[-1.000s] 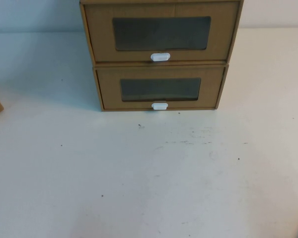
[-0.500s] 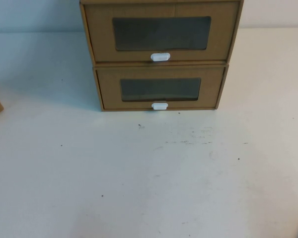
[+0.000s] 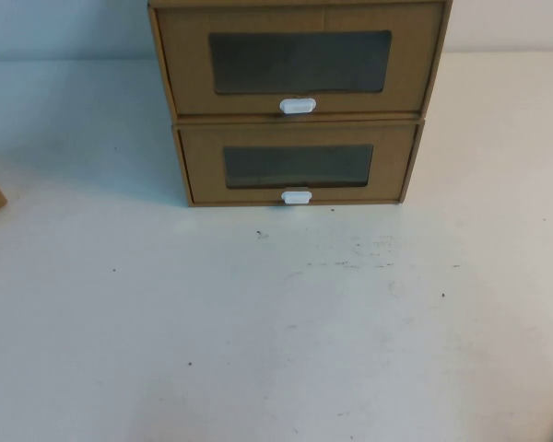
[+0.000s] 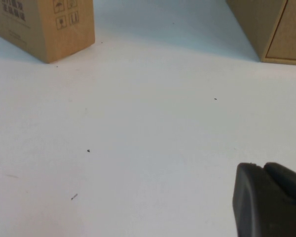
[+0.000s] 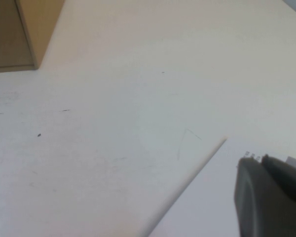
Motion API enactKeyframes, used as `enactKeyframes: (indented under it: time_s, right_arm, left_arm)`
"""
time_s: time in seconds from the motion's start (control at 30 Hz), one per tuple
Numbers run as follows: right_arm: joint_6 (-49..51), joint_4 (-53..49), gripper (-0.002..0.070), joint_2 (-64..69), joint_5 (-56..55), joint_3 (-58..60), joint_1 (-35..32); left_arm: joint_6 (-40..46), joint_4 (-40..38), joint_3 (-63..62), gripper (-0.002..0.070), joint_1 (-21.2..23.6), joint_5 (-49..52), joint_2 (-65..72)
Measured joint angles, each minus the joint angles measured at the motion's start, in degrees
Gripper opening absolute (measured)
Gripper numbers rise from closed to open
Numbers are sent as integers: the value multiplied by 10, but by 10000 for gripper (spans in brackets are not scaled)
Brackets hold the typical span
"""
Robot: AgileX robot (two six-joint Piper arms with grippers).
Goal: Open the shoe box
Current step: 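Pull the top drawer of the cardboard box fully open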
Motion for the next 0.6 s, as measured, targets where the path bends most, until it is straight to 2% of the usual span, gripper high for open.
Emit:
enactKeyframes:
  time_s: [0.6]
  right_arm:
    - [0, 21, -18, 0, 0, 0, 0]
  left_arm:
    - [0, 0, 0, -4, 0, 0, 0]
